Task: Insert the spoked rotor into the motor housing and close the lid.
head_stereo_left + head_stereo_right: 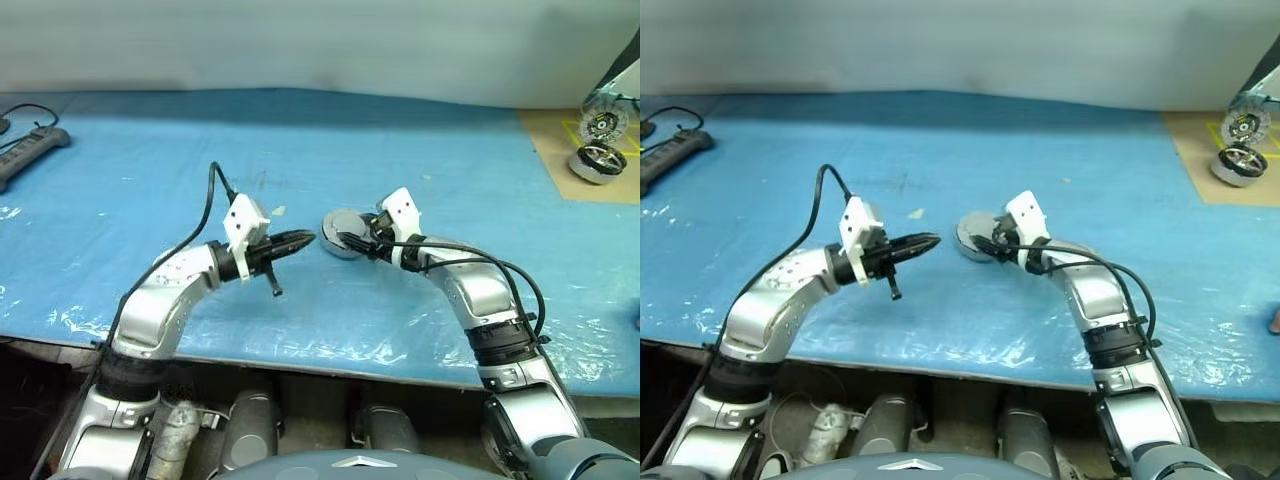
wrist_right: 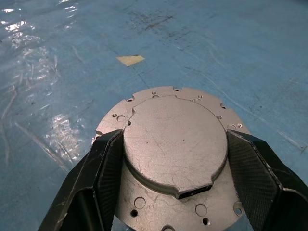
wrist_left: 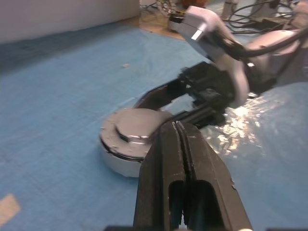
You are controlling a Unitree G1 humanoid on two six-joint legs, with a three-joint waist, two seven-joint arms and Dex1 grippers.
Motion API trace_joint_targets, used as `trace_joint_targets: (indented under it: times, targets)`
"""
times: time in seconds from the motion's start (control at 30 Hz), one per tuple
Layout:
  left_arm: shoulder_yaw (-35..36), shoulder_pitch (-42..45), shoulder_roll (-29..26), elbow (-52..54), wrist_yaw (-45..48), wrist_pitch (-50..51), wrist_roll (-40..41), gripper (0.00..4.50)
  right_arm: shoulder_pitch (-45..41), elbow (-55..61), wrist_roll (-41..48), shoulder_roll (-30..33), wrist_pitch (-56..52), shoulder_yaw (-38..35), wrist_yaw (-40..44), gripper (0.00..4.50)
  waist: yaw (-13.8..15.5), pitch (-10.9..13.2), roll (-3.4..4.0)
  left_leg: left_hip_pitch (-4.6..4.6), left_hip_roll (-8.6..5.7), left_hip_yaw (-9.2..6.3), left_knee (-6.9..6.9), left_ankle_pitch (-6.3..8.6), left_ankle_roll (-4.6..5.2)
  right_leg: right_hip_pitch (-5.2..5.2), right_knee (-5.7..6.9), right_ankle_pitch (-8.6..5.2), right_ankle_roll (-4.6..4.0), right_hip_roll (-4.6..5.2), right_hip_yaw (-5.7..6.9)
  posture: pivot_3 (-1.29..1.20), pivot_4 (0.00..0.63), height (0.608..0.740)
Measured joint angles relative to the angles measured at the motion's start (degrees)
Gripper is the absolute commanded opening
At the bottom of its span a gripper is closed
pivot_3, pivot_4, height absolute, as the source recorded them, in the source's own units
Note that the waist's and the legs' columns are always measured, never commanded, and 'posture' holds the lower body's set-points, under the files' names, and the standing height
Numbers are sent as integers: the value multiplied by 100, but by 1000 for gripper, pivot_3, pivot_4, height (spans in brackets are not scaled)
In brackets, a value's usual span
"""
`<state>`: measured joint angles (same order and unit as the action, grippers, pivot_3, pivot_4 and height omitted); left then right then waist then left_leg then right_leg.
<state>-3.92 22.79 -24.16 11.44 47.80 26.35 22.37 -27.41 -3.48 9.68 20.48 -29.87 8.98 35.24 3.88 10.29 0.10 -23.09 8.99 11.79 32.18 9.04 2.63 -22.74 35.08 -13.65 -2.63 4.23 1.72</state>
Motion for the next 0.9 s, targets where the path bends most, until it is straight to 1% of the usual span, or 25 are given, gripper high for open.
trace_joint_targets:
  times: [0.07,0.2,0.37,0.4,0.47,0.57,0.67,0.77,0.9]
  targets:
    - [-36,39,29,-117,-26,-93,-80,0,15,-33,-105,17,125,93,-21,2954,-11,-5,-2,3,-1,1,0,-2,-3,2,-1,0,0,0,-5,0,150,740]
    - [-313,39,337,-513,-199,-307,-351,0,9,-79,-226,-6,218,170,-103,2954,-8,-9,-5,16,0,0,1,-1,-1,13,1,0,1,0,-5,0,150,740]
    - [-519,-384,425,-674,-199,-688,-507,0,-103,-222,-194,-193,62,38,-264,2954,-19,-9,-6,61,-1,-1,-7,0,-3,44,1,-6,12,0,-8,0,150,740]
    - [-517,-452,448,-724,-224,-747,-530,0,-126,-229,-180,-193,9,10,-277,2954,-6,-9,-6,61,-1,-1,-8,-1,-3,43,0,-17,31,0,-8,0,150,740]
    - [-514,-599,518,-903,-274,-914,-586,0,-172,-215,-167,-179,-138,-43,-266,2954,6,-9,-6,59,-2,-1,-7,-1,-4,45,-3,-20,36,0,-10,0,150,740]
    - [-478,-692,605,-1127,-384,-1118,-614,0,-225,-137,-129,-164,-301,-50,-186,2954,7,-9,-6,54,-4,0,-8,-1,-4,44,-8,-3,8,0,-12,0,150,740]
    - [-453,-805,658,-1266,-464,-1326,-650,0,-270,-110,-228,-91,-259,100,-112,2954,-7,-9,-7,43,-4,0,-23,-1,-4,29,-12,-2,5,-1,-12,0,150,740]
    - [-459,-988,749,-1170,-679,-1544,-820,0,-300,-128,-330,-67,-107,231,-101,2954,-23,-9,-7,42,-4,0,-44,-2,-5,22,-23,-3,5,-3,-11,0,150,740]
    - [-469,-1161,1015,-295,-1218,-1258,-842,0,-335,-182,-459,-50,65,309,-105,2954,-24,-9,-7,35,-4,1,-46,-2,-5,19,-27,-2,3,-3,-10,0,150,740]
